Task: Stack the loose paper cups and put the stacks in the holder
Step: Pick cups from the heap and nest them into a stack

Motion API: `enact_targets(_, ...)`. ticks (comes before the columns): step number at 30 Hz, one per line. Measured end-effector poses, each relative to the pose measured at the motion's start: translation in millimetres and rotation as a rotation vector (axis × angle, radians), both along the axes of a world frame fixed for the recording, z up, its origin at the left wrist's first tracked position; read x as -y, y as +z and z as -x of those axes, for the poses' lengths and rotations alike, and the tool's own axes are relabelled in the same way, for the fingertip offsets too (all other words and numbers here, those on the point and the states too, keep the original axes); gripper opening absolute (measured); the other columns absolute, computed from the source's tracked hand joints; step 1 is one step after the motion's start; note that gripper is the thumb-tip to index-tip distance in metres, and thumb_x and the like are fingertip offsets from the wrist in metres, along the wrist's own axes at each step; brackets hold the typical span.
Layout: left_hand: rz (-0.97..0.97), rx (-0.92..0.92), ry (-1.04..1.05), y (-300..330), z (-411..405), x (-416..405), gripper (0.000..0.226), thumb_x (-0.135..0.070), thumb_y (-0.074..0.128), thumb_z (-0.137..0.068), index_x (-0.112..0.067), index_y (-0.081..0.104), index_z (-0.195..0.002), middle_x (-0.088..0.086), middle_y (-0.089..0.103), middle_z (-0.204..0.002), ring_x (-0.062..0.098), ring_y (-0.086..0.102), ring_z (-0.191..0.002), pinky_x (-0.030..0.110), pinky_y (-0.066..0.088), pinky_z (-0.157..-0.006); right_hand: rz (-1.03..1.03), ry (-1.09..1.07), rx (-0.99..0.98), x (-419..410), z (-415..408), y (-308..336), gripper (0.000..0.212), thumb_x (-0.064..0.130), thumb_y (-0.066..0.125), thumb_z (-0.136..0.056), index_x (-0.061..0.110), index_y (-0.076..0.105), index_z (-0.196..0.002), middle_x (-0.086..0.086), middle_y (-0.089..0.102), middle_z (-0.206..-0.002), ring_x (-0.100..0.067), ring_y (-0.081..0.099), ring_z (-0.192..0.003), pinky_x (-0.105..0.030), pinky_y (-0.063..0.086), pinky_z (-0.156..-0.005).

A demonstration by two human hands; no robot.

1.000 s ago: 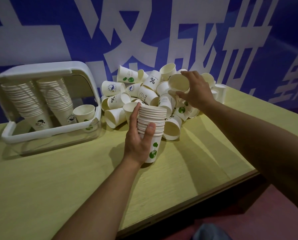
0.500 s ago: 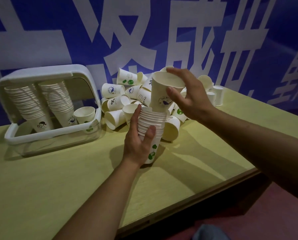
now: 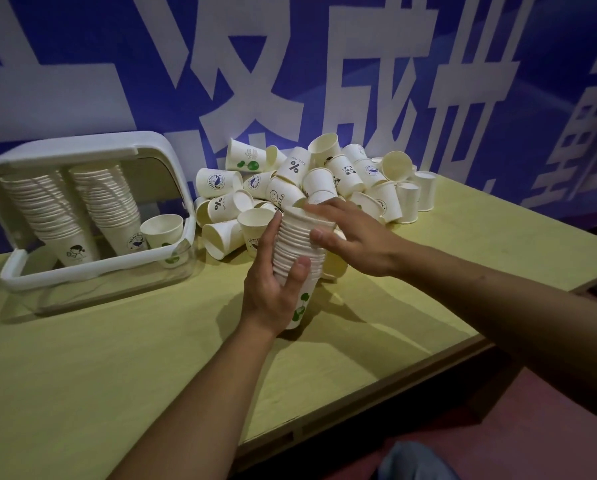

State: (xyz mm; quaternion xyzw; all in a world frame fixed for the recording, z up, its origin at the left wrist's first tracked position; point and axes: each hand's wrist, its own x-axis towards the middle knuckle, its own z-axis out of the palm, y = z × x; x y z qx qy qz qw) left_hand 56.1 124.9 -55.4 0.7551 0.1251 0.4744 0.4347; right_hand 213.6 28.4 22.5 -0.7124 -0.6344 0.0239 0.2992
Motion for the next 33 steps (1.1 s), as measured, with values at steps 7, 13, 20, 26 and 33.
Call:
enact_targets(7, 0.025, 0.009, -0.016, -4, -3, -3, 0.069, -0.061, 0.052, -0.086, -0.055, 0.025, -0.149, -0.044, 0.048, -0.132, -0.001, 0.057, -0.121, 0.031, 0.051, -0.099, -0.15, -0.055, -0.208, 1, -11, -6, 0.057, 0.057, 0.036, -0.097, 0.022, 0.052, -0.139, 0.001, 0.053, -0.135, -0.013, 0.052, -0.117, -0.032, 0.045, -0.096)
enact_targets(13, 0.077, 0.033, 0.013, -6, -4, -7, 0.072, -0.061, 0.053, -0.086, -0.049, 0.026, -0.151, -0.041, 0.049, -0.135, -0.002, 0.054, -0.126, 0.03, 0.048, -0.104, -0.423, -0.644, -0.56, -13, -65, -26, 0.047, 0.04, 0.061, -0.096, 0.02, 0.049, -0.136, -0.007, 0.049, -0.131, -0.022, 0.058, -0.11, -0.022, 0.051, -0.065)
enact_targets(20, 0.078, 0.035, 0.026, -5, -4, -8, 0.071, -0.061, 0.053, -0.085, -0.051, 0.026, -0.15, -0.022, 0.051, -0.142, 0.004, 0.054, -0.129, 0.034, 0.048, -0.106, -0.296, -0.71, -0.802, -25, -81, -45, 0.066, 0.05, 0.068, -0.088, 0.024, 0.039, -0.142, -0.007, 0.052, -0.137, -0.024, 0.058, -0.108, -0.034, 0.05, -0.08)
enact_targets(26, 0.073, 0.029, 0.019, -4, -4, -8, 0.07, -0.062, 0.053, -0.085, -0.054, 0.024, -0.149, -0.019, 0.05, -0.143, 0.005, 0.055, -0.128, 0.031, 0.049, -0.103, -0.281, -0.728, -0.842, -37, -81, -51, 0.069, 0.044, 0.074, -0.085, 0.024, 0.039, -0.141, -0.004, 0.055, -0.133, -0.023, 0.059, -0.107, -0.04, 0.054, -0.091)
enact_targets(33, 0.07, 0.029, 0.025, -3, -3, -7, 0.068, -0.062, 0.053, -0.085, -0.059, 0.025, -0.147, -0.025, 0.049, -0.143, 0.001, 0.053, -0.129, 0.027, 0.047, -0.104, -0.279, -0.71, -0.849, -49, -82, -52, 0.07, 0.038, 0.077, -0.083, 0.024, 0.038, -0.139, -0.006, 0.058, -0.128, -0.026, 0.065, -0.105, -0.042, 0.058, -0.088)
